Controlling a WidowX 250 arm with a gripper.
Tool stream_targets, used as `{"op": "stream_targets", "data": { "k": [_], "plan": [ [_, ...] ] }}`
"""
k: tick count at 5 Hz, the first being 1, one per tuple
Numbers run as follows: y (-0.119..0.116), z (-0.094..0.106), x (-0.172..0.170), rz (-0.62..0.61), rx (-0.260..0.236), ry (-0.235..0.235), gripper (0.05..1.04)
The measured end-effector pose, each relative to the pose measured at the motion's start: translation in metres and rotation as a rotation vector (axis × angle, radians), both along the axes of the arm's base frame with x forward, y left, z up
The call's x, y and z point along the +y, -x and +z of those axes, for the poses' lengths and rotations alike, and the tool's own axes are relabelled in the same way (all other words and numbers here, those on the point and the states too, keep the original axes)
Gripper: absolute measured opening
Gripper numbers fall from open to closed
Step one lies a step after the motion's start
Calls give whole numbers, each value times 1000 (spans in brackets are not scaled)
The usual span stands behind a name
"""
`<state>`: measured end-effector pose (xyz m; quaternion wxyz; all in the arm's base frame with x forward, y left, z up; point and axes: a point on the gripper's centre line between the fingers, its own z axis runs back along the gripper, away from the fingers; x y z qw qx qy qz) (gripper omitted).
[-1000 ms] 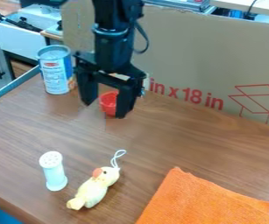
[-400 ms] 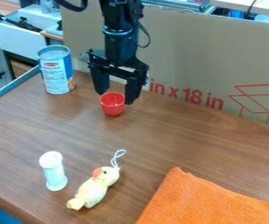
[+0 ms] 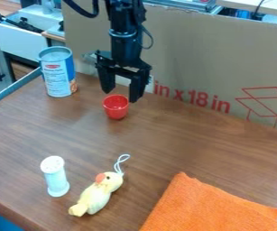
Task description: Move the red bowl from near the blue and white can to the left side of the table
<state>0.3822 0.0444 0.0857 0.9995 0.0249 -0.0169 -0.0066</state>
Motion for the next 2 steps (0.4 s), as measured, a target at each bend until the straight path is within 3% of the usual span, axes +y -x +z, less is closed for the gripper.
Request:
{"op": "stream_targets", "data": {
  "k": [1,2],
  "plan": [
    [-12,-10,7,-9,13,9,1003],
    [-19,-27,6,-26,56,28,1002]
  ]
}}
